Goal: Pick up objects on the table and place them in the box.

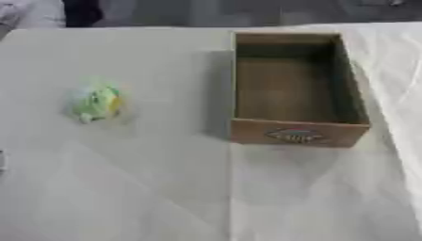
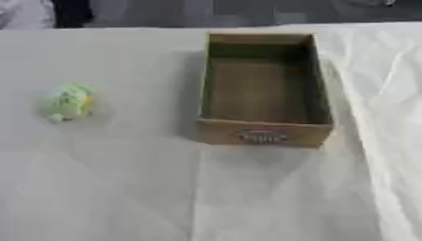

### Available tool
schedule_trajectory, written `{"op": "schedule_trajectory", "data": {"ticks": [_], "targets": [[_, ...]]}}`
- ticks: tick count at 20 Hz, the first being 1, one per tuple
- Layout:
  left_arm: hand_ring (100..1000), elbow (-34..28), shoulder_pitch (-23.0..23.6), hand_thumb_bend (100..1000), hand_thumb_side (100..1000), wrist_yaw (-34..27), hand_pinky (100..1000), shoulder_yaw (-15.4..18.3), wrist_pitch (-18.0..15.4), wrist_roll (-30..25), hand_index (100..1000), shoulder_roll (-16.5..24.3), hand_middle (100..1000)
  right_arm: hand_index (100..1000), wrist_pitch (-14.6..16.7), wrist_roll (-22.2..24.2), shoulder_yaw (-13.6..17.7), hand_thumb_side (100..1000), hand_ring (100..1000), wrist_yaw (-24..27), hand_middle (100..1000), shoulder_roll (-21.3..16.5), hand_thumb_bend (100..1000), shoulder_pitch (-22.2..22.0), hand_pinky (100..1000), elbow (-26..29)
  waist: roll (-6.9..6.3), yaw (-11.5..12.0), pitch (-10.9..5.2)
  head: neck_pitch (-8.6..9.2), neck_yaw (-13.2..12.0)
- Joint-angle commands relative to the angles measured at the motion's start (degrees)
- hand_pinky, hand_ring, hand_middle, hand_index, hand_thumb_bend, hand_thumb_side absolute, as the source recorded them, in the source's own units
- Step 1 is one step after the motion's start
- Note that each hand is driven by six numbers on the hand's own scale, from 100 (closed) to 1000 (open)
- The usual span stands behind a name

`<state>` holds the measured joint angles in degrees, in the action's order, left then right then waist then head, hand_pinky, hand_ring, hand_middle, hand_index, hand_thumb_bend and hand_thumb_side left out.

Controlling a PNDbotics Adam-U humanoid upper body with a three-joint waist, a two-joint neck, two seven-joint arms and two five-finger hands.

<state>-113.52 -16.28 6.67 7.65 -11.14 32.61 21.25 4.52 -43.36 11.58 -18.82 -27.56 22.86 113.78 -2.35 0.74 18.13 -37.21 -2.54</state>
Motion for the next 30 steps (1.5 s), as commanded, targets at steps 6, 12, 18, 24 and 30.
{"op": "schedule_trajectory", "data": {"ticks": [6,12,18,24,30], "targets": [[581,-1.1,-2.2,100,1000,5.3,633,0.3,3.6,-3.7,859,10.1,612,729,-0.1,0.4,0.3,1000,816,0.0,694,-1.6,100,-0.1,762,0.8,-0.57,0.3,-1.80,-0.95,0.1],[597,-1.1,-4.4,100,1000,10.0,622,-2.2,8.3,-8.4,883,17.7,646,729,-0.1,0.4,0.3,1000,817,-0.1,694,-2.2,100,-0.3,763,0.8,-0.77,0.3,-2.35,-2.03,0.7],[646,3.8,-7.5,100,1000,15.2,618,-7.5,13.6,-13.6,897,26.3,694,729,-0.2,0.7,0.0,1000,816,0.0,694,-2.4,100,-0.3,764,0.8,-0.92,-0.3,-2.74,-1.80,0.3],[735,8.2,-11.1,100,1000,20.4,641,-15.9,18.5,-18.8,928,34.7,749,729,-0.1,1.3,-0.6,1000,816,0.3,694,-2.4,100,0.2,764,0.8,-0.97,-1.4,-2.60,-1.27,-0.8],[779,12.3,-13.9,129,1000,25.5,671,-22.5,17.5,-23.8,938,39.3,772,729,0.0,1.8,-1.0,1000,816,0.6,693,-2.2,100,0.5,765,0.8,-1.05,-2.1,-2.28,-0.66,-1.8]]}}
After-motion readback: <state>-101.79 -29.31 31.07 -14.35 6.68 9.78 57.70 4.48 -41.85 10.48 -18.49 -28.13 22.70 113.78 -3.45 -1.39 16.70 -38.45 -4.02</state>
